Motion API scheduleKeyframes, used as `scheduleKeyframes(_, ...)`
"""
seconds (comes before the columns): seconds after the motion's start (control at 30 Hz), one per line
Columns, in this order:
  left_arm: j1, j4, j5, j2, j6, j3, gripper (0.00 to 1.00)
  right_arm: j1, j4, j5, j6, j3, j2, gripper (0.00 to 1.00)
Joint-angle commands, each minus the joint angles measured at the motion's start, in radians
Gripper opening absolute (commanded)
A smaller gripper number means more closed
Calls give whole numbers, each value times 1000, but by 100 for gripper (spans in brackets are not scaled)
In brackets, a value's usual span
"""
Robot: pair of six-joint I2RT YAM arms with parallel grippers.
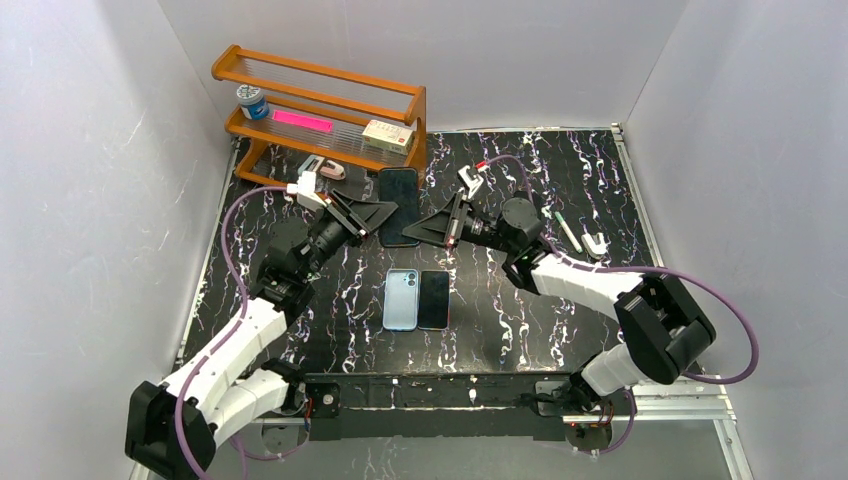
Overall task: Take the phone out of the phone case
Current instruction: Remove the phone case from the phone.
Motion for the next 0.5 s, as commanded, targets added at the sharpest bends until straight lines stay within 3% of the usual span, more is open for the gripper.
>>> scheduleKeyframes(0.0,43,-82,81,7,132,100,44,-59,30,-131,-63,34,-79,1)
scheduleKeyframes(0.2,62,-89,221,69,186,170,61,-108,-34,-286,-106,72,-100,1)
scheduleKeyframes(0.47,71,-12,345,146,171,216,63,-110,-20,-406,-105,134,-74,1)
